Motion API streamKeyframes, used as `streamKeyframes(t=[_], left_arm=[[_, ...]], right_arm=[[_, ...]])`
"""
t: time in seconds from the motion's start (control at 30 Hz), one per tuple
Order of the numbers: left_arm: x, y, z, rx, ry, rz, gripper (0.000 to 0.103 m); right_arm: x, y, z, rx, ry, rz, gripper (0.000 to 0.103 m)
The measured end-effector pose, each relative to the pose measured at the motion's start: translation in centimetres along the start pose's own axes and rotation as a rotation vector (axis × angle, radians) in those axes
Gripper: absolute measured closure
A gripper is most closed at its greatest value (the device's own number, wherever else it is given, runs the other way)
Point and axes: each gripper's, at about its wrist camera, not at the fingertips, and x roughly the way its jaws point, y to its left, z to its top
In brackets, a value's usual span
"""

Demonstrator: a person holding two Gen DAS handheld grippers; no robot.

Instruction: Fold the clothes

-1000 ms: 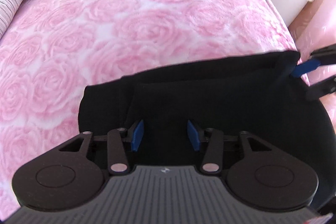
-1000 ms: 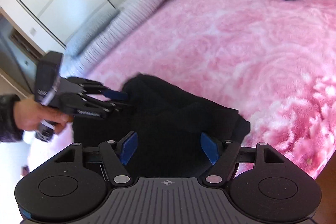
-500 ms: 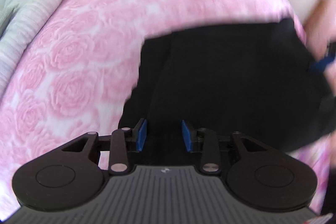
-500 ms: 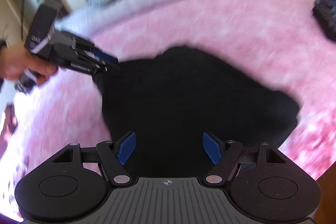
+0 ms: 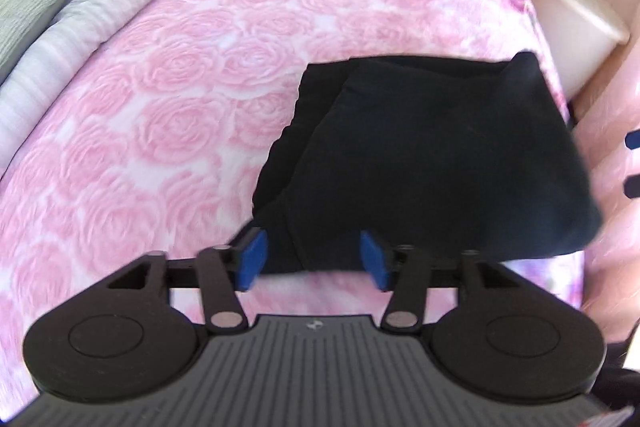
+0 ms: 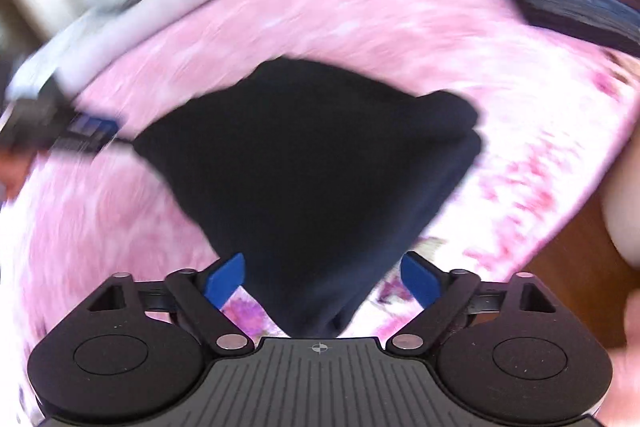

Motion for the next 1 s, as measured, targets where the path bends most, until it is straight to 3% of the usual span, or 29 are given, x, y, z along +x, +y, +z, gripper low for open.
streamKeyframes(t=[0.2, 0.5, 1.0], left_arm=[[-6.3, -1.9, -0.9, -0.038, -0.057, -0.028, 0.024], [-12.9, -3.4, -1.1, 0.038, -0.156, -0.066, 0.023], [-15.2, -4.0, -2.6, 0.142, -0.163, -0.088, 0.022]], right_arm=[[-5.1, 3.1, 0.0, 0.125, 0.006, -0.117, 0.011], [-10.9, 8.4, -0.2, 0.184, -0.034, -0.16, 0.011], [-12.2, 12.1, 0.6, 0.15, -0.079, -0.25, 0.011]])
